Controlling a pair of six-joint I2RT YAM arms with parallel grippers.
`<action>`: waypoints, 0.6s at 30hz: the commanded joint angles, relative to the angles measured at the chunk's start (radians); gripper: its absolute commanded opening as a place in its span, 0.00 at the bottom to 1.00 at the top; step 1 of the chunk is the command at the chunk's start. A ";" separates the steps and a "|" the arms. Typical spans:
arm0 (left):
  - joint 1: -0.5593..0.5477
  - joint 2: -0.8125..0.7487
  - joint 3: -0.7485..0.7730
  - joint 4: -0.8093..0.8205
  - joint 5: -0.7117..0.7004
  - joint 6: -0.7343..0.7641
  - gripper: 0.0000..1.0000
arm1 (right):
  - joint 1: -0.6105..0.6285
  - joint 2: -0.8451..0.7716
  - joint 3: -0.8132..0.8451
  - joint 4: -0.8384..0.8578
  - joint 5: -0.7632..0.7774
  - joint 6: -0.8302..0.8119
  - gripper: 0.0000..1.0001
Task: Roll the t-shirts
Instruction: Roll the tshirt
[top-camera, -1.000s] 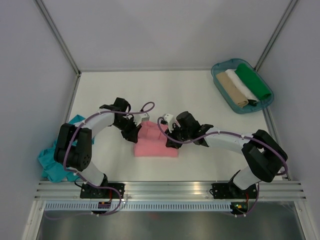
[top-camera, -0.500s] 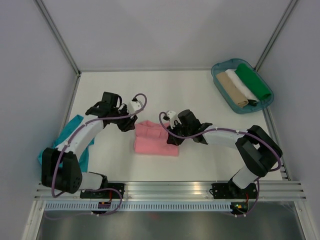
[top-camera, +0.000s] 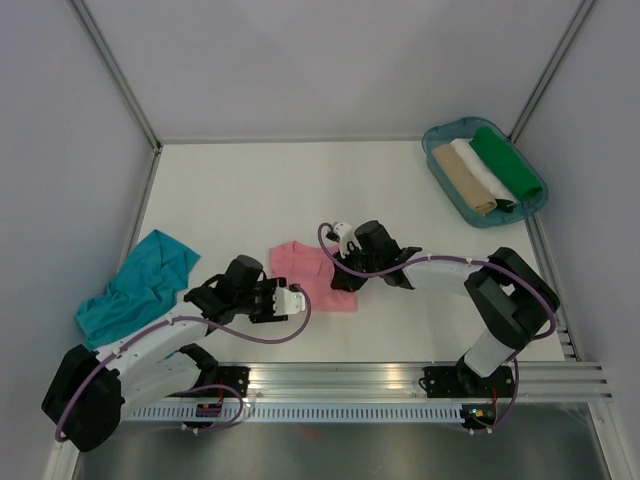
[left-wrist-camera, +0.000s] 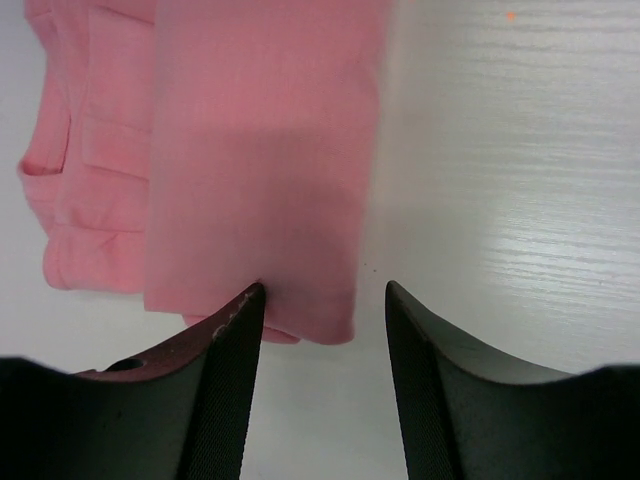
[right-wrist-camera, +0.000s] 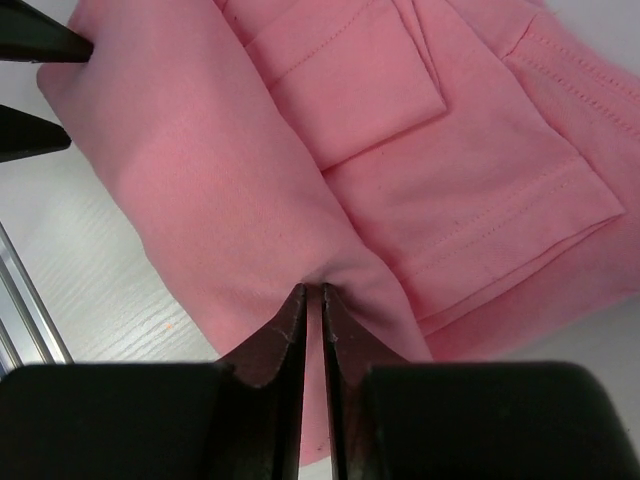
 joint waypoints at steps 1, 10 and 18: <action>-0.043 -0.013 -0.041 0.153 -0.108 0.082 0.59 | -0.004 0.010 0.002 0.033 -0.009 -0.003 0.17; -0.081 0.021 -0.121 0.301 -0.191 0.140 0.60 | -0.004 -0.007 0.002 0.002 -0.001 -0.027 0.20; -0.081 0.065 -0.136 0.313 -0.205 0.126 0.20 | 0.014 -0.166 0.005 -0.067 0.109 -0.197 0.46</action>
